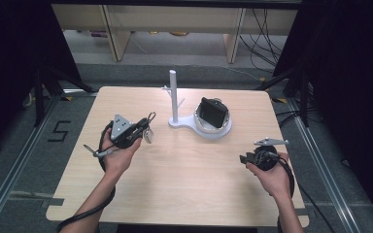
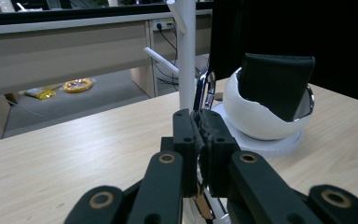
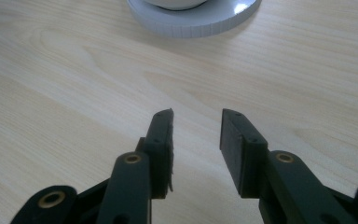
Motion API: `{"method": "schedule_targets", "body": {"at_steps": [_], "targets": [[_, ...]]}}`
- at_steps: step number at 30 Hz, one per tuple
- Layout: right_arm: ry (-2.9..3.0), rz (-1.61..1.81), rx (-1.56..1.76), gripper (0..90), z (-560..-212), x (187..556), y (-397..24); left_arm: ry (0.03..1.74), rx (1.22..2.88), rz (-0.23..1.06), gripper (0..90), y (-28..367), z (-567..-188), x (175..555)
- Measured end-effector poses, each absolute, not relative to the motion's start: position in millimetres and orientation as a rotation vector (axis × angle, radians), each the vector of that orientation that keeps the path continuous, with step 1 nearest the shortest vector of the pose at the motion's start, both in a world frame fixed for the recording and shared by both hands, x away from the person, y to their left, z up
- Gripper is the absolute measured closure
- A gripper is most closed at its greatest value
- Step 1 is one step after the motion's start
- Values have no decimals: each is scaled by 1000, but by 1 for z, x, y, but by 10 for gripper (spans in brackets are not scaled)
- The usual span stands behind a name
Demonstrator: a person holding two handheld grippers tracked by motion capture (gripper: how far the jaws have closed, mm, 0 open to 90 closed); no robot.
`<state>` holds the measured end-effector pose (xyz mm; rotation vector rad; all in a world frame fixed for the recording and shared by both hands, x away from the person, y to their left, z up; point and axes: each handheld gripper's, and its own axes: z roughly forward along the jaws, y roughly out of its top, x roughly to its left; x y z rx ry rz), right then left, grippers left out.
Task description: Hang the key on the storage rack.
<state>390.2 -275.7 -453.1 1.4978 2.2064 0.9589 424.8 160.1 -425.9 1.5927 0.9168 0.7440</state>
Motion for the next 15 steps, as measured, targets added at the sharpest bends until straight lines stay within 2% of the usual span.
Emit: {"method": "schedule_targets", "body": {"at_steps": [15], "targets": [[2225,951,1493,654,-454,391,-276,960,1549,825,854,151,-414,446]]}}
